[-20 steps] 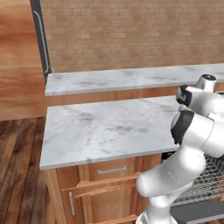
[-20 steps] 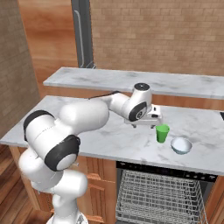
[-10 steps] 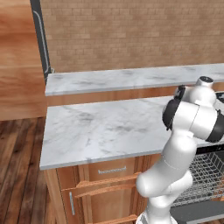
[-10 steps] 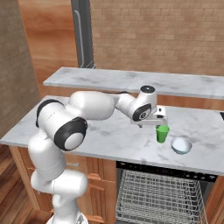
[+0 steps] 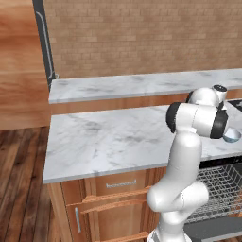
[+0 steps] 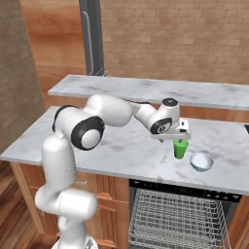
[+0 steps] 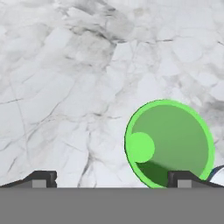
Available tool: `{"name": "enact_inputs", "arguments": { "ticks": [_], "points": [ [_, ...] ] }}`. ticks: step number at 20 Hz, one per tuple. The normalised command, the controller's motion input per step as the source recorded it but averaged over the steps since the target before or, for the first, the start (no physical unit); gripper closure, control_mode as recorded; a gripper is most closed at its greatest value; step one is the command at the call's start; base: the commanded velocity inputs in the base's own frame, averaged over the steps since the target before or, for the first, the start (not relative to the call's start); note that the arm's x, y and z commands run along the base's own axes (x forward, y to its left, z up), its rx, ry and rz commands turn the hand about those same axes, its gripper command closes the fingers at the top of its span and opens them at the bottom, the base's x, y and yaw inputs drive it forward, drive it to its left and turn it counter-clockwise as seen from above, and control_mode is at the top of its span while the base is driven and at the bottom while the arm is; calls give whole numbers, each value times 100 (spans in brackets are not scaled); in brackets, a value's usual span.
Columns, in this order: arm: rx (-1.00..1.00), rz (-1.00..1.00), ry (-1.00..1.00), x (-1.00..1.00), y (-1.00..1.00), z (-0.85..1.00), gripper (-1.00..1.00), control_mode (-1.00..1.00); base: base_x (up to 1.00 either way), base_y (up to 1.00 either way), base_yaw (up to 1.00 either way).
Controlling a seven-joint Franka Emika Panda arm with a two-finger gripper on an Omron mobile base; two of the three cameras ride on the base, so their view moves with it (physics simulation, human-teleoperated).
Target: Pick up the cup and bowl from the counter, place them in the dishwasher, and close the dishwasher door.
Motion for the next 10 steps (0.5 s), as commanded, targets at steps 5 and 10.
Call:
{"name": "enact_inputs", "arguments": {
  "ticks": [5,10],
  "points": [
    [0,0,0,38,-20,-26,-100,-100,0,0,0],
    [0,0,0,36,-16,-25,-100,-100,0,0,0]
  ]
}}
